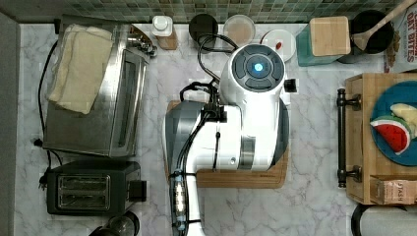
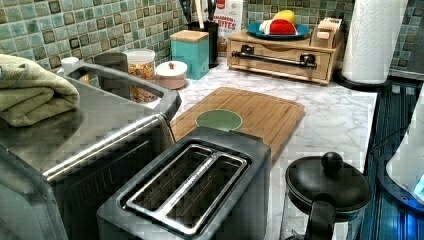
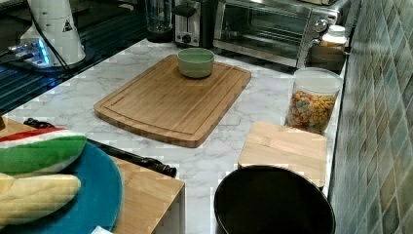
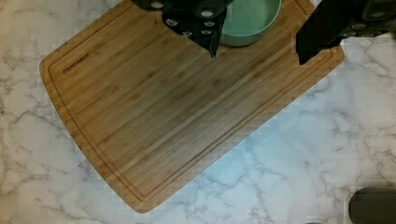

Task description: Open the drawer.

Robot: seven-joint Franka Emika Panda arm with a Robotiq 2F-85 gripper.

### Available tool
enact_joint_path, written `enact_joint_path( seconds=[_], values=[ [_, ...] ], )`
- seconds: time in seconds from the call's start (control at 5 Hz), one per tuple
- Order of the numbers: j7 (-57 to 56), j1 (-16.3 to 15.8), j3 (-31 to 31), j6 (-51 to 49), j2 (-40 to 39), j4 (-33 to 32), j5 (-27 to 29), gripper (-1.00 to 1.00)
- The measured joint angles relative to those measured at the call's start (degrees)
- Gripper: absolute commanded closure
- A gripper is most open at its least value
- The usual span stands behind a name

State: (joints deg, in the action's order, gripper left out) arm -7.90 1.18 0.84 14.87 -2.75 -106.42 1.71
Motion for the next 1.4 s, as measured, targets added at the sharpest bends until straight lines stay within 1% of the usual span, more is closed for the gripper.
enact_joint_path(
  seconds=[0.6, 0.8, 1.0, 1.2, 1.4],
  values=[
    [-0.58, -0.02, 0.05, 1.71, -0.32, -0.78, -0.01, -1.00],
    [-8.20, 0.25, -0.08, 3.01, -0.31, -2.46, -0.82, -1.00],
    [-17.19, 0.66, 0.60, 5.82, -0.43, -4.87, -4.08, -1.00],
    [-24.72, 1.68, 1.69, 9.36, -0.75, -6.99, -5.29, -1.00],
    [-33.47, 3.68, 2.48, 12.41, -2.01, -7.50, -5.29, -1.00]
  ],
)
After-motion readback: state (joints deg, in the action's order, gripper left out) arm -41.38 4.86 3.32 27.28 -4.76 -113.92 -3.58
